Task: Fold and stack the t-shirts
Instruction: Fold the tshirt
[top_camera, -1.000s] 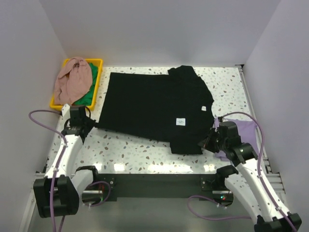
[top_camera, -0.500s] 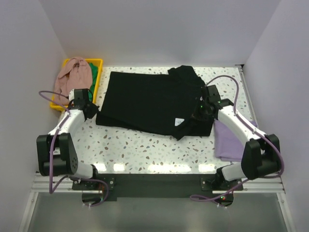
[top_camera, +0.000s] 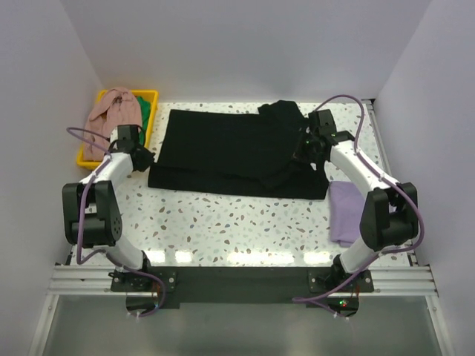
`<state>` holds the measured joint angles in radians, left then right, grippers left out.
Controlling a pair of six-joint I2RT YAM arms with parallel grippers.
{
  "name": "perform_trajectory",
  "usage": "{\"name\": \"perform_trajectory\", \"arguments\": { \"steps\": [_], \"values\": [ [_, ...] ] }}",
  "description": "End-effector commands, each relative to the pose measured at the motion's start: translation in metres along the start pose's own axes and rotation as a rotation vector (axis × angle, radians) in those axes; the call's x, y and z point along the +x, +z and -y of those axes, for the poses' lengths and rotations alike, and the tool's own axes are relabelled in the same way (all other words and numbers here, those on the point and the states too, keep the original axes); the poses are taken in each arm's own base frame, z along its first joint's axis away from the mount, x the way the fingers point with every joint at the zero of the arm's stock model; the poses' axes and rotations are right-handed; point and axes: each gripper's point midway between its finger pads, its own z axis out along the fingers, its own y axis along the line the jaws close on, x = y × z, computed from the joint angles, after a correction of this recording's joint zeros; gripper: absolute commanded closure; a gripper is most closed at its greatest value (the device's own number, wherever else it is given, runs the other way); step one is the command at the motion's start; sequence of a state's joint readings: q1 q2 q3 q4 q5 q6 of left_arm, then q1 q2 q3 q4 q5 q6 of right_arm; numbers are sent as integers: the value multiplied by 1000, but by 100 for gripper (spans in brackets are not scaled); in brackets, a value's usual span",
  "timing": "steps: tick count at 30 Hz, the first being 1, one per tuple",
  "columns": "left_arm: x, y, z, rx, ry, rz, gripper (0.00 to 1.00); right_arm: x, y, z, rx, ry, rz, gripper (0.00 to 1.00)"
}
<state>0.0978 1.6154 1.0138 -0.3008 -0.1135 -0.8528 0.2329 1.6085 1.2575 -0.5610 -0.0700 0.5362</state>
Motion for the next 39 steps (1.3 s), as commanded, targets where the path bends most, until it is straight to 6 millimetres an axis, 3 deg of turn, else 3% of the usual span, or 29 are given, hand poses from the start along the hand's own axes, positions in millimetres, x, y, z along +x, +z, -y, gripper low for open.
{"name": "perform_trajectory", "arguments": {
  "steps": [1,13,23,39],
  "values": [
    [-16,3,24,54,2,31,100,-26,-3,-7,-12,-16,56,100],
    [-23,12,35,69,22,28,97,-25,3,18,-3,32,49,100],
    [-18,23,41,94,29,2,95,-13,11,26,-15,43,20,100],
    [-26,32,55,104,48,4,93,-5,17,43,-5,72,9,100]
  ]
}}
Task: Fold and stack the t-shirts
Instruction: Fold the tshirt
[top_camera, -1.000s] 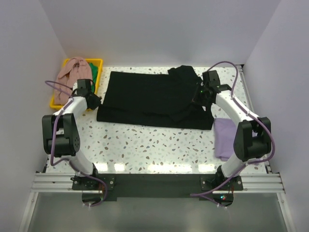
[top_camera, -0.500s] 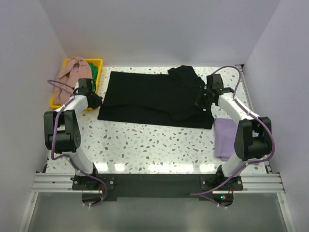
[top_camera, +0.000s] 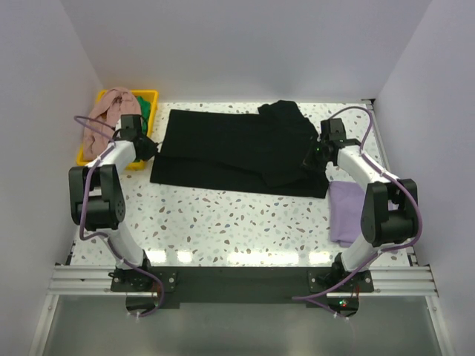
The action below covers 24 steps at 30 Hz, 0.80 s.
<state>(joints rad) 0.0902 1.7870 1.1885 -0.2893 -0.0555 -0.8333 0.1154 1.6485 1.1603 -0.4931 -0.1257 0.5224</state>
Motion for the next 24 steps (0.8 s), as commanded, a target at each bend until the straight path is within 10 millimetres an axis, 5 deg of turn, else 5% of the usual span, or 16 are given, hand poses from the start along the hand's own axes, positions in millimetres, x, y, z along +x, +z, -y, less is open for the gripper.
{"name": "perform_trajectory", "arguments": {
  "steps": [1,10,24],
  "values": [
    [-15,4,17,49,27,38,93,-11,-7,-6,-46,-17,48,100],
    [-11,17,15,42,44,23,91,-10,-3,2,-48,7,42,100],
    [-9,27,20,62,55,2,85,-34,20,-15,-93,20,14,100]
  ]
}}
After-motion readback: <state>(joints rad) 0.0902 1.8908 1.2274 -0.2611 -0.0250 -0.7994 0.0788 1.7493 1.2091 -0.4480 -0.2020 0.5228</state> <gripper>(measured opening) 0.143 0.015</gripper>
